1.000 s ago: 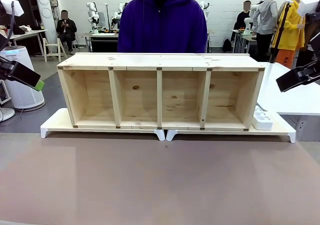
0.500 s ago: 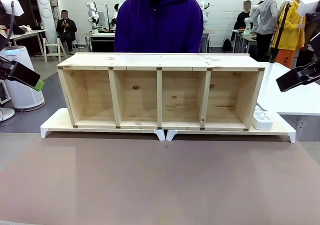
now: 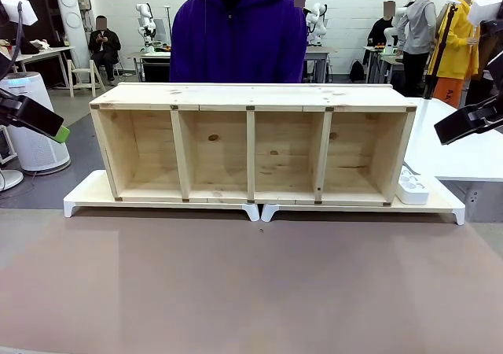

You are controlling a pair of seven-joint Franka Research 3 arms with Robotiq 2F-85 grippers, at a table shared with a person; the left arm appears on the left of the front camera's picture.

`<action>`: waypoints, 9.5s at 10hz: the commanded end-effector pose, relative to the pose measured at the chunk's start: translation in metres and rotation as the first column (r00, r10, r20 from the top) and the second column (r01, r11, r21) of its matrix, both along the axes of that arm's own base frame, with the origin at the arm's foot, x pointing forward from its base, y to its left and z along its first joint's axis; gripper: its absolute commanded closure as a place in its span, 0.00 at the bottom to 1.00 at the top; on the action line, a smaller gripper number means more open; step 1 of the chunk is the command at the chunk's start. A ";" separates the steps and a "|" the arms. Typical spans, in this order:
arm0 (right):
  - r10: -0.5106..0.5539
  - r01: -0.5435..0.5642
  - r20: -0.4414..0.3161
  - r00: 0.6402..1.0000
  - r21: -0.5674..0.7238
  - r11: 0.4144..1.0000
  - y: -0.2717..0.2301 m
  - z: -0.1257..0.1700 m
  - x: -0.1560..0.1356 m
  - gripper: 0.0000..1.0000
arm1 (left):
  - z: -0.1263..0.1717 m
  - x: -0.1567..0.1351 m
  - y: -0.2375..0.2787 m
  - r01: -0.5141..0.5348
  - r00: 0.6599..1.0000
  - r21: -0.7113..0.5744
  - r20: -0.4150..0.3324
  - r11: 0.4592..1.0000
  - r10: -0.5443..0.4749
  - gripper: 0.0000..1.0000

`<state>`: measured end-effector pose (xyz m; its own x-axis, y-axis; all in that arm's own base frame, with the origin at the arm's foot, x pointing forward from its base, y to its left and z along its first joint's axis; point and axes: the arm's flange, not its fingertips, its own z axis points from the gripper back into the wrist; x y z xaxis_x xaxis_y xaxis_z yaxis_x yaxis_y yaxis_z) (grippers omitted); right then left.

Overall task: Perform cable management.
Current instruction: When the cord part of the Power Cable appears at the lower middle area of the table and stops, grasp the cord part of the Power Cable.

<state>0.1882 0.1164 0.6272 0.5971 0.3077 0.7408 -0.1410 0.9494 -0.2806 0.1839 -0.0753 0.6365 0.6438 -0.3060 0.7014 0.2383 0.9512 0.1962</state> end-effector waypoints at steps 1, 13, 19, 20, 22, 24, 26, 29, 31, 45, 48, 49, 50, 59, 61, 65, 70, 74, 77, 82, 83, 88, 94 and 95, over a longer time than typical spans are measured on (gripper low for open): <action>0.003 -0.003 0.003 1.000 -0.006 1.000 0.001 0.000 0.002 0.00 | 0.001 0.000 -0.001 0.001 1.000 0.003 0.012 1.000 -0.001 0.00; 0.003 -0.003 0.003 1.000 -0.006 1.000 0.001 0.000 0.002 0.00 | 0.001 0.000 -0.001 0.001 1.000 0.003 0.012 1.000 -0.001 0.00; 0.003 -0.003 0.003 1.000 -0.006 1.000 0.001 0.000 0.002 0.00 | 0.001 0.000 -0.001 0.001 1.000 0.003 0.012 1.000 -0.001 0.00; 0.003 -0.003 0.003 1.000 -0.006 1.000 0.001 0.000 0.002 0.00 | 0.001 0.000 -0.001 0.001 1.000 0.003 0.012 1.000 -0.001 0.00; 0.003 -0.003 0.003 1.000 -0.006 1.000 0.001 0.000 0.002 0.00 | 0.001 0.000 -0.001 0.001 1.000 0.003 0.012 1.000 -0.001 0.00; 0.003 -0.003 0.003 1.000 -0.006 1.000 0.001 0.000 0.002 0.00 | 0.001 0.000 -0.001 0.001 1.000 0.003 0.012 1.000 -0.001 0.00; 0.003 -0.003 0.003 1.000 -0.006 1.000 0.001 0.000 0.002 0.00 | 0.001 0.000 -0.001 0.001 1.000 0.003 0.012 1.000 -0.001 0.00; 0.003 -0.003 0.003 1.000 -0.006 1.000 0.001 0.000 0.002 0.00 | 0.001 0.000 -0.001 0.001 1.000 0.003 0.012 1.000 -0.001 0.00; 0.003 -0.003 0.003 1.000 -0.006 1.000 0.001 0.000 0.002 0.00 | 0.001 0.000 -0.001 0.001 1.000 0.003 0.012 1.000 -0.001 0.00; 0.302 -0.318 -0.265 0.916 -0.022 0.948 0.115 -0.043 0.082 0.00 | 0.001 0.000 -0.001 0.001 1.000 0.003 0.012 1.000 -0.001 0.00; 0.337 -0.361 -0.396 0.854 0.014 0.932 0.158 -0.086 0.130 0.00 | 0.001 0.000 -0.001 0.001 1.000 0.003 0.012 1.000 -0.001 0.00; 0.345 -0.370 -0.433 0.833 0.028 0.929 0.170 -0.099 0.144 0.00 | 0.001 0.000 -0.001 0.001 1.000 0.003 0.012 1.000 -0.001 0.00; 0.354 -0.379 -0.462 0.813 0.042 0.924 0.180 -0.111 0.152 0.00 | 0.001 0.000 -0.001 0.001 1.000 0.003 0.012 1.000 -0.001 0.00; 0.465 -0.511 -0.598 0.653 0.106 0.853 0.275 -0.194 0.218 0.00 | 0.001 0.000 -0.001 0.001 1.000 0.003 0.012 1.000 -0.001 0.00; 0.461 -0.514 -0.607 0.647 0.099 0.852 0.294 -0.212 0.227 0.00 | 0.001 0.000 -0.001 0.001 1.000 0.003 0.012 1.000 -0.001 0.00; 0.445 -0.543 -0.679 0.584 0.080 0.836 0.317 -0.244 0.224 0.00 | 0.001 0.000 -0.001 0.001 1.000 0.003 0.012 1.000 -0.001 0.00; 0.470 -0.555 -0.675 0.568 0.106 0.825 0.310 -0.250 0.221 0.00 | 0.001 0.000 -0.001 0.001 1.000 0.003 0.012 1.000 -0.001 0.00; 0.470 -0.555 -0.675 0.568 0.106 0.825 0.310 -0.250 0.221 0.00 | 0.001 0.000 -0.001 0.001 1.000 0.003 0.012 1.000 -0.001 0.00; 0.456 -0.591 -0.720 0.524 0.077 0.803 0.325 -0.268 0.237 0.00 | 0.001 0.000 -0.001 0.001 1.000 0.003 0.012 1.000 -0.001 0.00; 0.478 -0.649 -0.741 0.471 0.076 0.757 0.344 -0.308 0.249 0.00 | 0.001 0.000 -0.001 0.001 1.000 0.003 0.012 1.000 -0.001 0.00; 0.484 -0.655 -0.756 0.442 0.097 0.750 0.346 -0.320 0.253 0.00 | 0.001 0.000 -0.001 0.001 1.000 0.003 0.012 1.000 -0.001 0.00; 0.491 -0.693 -0.739 0.461 0.045 0.719 0.347 -0.328 0.258 0.30 | 0.001 0.000 -0.001 0.001 1.000 0.003 0.012 1.000 -0.001 0.00; 0.505 -0.685 -0.731 0.459 0.070 0.725 0.346 -0.330 0.261 0.86 | 0.001 0.000 -0.001 0.001 1.000 0.003 0.012 1.000 -0.001 0.00; 0.504 -0.683 -0.732 0.458 0.074 0.727 0.346 -0.330 0.261 0.95 | 0.001 0.000 -0.001 0.001 1.000 0.003 0.012 1.000 -0.001 0.00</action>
